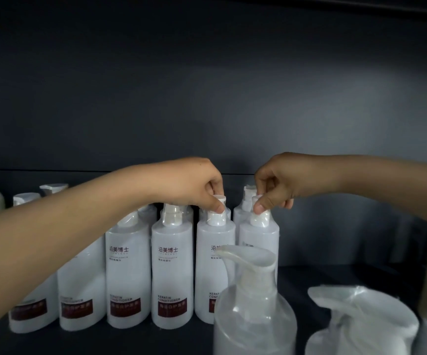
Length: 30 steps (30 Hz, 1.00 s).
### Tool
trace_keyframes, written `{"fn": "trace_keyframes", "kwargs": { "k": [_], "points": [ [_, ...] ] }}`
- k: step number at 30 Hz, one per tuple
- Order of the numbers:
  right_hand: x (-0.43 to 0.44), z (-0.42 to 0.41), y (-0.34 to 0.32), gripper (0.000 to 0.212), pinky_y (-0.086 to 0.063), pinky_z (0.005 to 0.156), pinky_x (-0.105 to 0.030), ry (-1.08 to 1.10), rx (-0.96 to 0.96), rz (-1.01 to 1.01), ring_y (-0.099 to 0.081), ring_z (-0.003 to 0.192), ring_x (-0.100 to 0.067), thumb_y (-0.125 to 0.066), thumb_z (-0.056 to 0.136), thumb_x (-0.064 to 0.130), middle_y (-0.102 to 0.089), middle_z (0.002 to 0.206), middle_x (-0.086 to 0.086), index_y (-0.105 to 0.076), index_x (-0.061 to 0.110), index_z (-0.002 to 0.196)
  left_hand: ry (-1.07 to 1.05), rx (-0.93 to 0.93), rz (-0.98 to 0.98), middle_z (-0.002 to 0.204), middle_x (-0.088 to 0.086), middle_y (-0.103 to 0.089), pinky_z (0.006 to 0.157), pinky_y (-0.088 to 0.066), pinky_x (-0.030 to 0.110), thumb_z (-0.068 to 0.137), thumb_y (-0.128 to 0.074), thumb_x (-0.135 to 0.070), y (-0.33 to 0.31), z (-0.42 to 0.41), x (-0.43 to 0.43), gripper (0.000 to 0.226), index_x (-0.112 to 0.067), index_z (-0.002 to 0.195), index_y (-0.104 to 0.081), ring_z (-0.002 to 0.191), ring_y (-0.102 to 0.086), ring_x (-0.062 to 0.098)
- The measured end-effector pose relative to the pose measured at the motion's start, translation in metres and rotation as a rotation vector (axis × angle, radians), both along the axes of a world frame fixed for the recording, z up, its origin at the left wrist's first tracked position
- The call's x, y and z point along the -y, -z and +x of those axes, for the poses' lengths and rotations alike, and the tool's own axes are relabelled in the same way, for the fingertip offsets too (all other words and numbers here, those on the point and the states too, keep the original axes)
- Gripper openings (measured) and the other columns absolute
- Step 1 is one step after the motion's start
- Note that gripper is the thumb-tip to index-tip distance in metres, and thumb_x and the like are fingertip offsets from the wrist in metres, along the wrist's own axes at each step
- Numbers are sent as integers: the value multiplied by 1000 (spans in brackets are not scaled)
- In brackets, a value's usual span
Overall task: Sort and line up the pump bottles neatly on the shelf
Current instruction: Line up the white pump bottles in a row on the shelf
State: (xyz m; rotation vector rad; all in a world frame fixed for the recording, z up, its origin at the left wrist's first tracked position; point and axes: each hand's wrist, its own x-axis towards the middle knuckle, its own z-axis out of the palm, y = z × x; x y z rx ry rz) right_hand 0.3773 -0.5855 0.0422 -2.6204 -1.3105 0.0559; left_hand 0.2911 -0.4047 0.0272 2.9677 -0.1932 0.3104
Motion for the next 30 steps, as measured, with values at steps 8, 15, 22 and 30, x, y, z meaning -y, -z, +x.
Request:
{"fn": "trace_keyframes", "kwargs": {
  "k": [8,15,22,30],
  "points": [
    [0,-5,5,31,-57,60,-24,-53,-7,-7,-61,62,-5,-71,78,37,-66,79,-2,-69,10,94,-14,27,-9,78,-18,-62,72,-47,24,78,-70,-36,3,-3,0,22,-21,94,-68,68,-55,-3],
    [-2,-1,4,18,-55,73,-20,-78,-130,28,-70,75,-13,-71,82,15,-71,82,2,-69,9,98,-16,52,-31,75,-20,-59,65,-43,18,79,-69,-36,6,-5,-2,22,-22,96,-67,68,-53,-5],
    [1,-6,4,25,-42,102,-24,-118,-197,23,-61,108,-13,-69,80,4,-69,109,-1,-70,26,91,-13,77,-41,75,-20,-58,52,-38,6,82,-66,-38,11,-1,0,21,-21,94,-65,65,-51,-8],
    [4,-9,6,40,-57,65,-24,71,-138,23,-63,55,-2,-75,77,30,-63,95,-2,-59,15,110,-16,15,-82,87,-9,-69,70,-49,26,80,-67,-38,5,-4,-3,22,-20,92,-67,70,-60,5]
  ]
}}
